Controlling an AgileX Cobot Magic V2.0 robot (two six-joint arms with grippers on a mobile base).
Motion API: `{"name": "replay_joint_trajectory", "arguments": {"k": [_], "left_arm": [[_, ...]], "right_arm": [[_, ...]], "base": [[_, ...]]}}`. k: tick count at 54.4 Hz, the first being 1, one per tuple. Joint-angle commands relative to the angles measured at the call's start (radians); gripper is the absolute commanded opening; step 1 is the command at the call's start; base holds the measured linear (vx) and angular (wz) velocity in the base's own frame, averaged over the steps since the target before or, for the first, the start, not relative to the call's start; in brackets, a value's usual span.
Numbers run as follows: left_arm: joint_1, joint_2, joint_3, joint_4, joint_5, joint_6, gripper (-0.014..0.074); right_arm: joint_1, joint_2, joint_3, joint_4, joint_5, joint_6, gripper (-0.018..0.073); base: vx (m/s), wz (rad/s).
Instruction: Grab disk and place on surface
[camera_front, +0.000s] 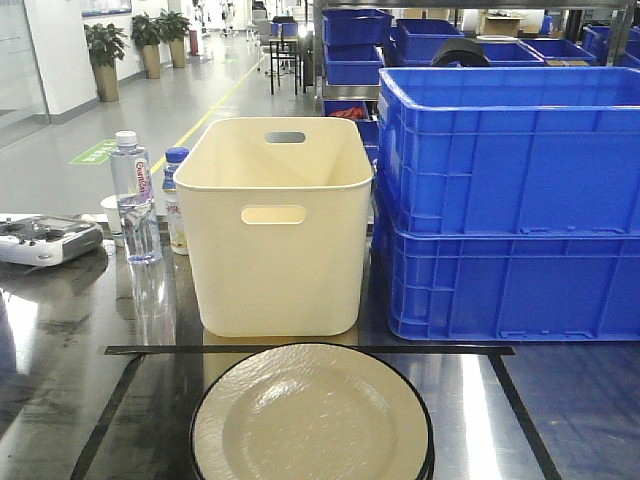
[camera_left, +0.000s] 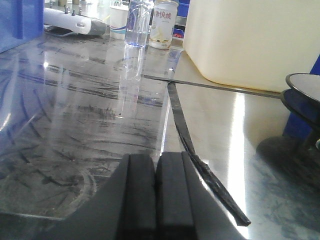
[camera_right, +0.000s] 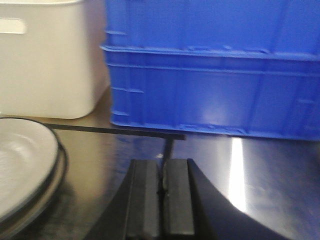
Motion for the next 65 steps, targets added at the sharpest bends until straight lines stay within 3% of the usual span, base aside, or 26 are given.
{"name": "replay_joint_trajectory", "arguments": {"k": [1, 10, 24, 34, 65], "left_arm": [[0.001, -0.012, -0.018, 0.003, -0.078, -0.003, -0.0008], [0.001, -0.012, -0.018, 0.003, -0.078, -0.003, -0.0008], [0.001, -0.012, -0.018, 0.003, -0.078, -0.003, -0.0007], [0.001, -0.013, -0.018, 0.003, -0.075, -0.003, -0.0008], [0.001, -0.013, -0.018, 0.003, -0.071, -0.003, -0.0008]], "right_arm": [[-0.074, -0.091, 0.108, -0.036, -0.181, 0.025, 0.0029], [-0.182, -0.286, 0.349, -0.044, -0.239, 0.023, 0.0029], [-0.223, -0.607, 0.618, -0.041, -0.24, 0.023, 0.0029], [-0.212, -0.582, 0.61, -0.029, -0.15, 0.023, 0.0029], [-0.213, -0.582, 0.61, -0.029, -0.15, 0.023, 0.0029]], "base": [[0.0, 0.0], [0.0, 0.0], [0.0, 0.0], [0.0, 0.0], [0.0, 0.0]]}}
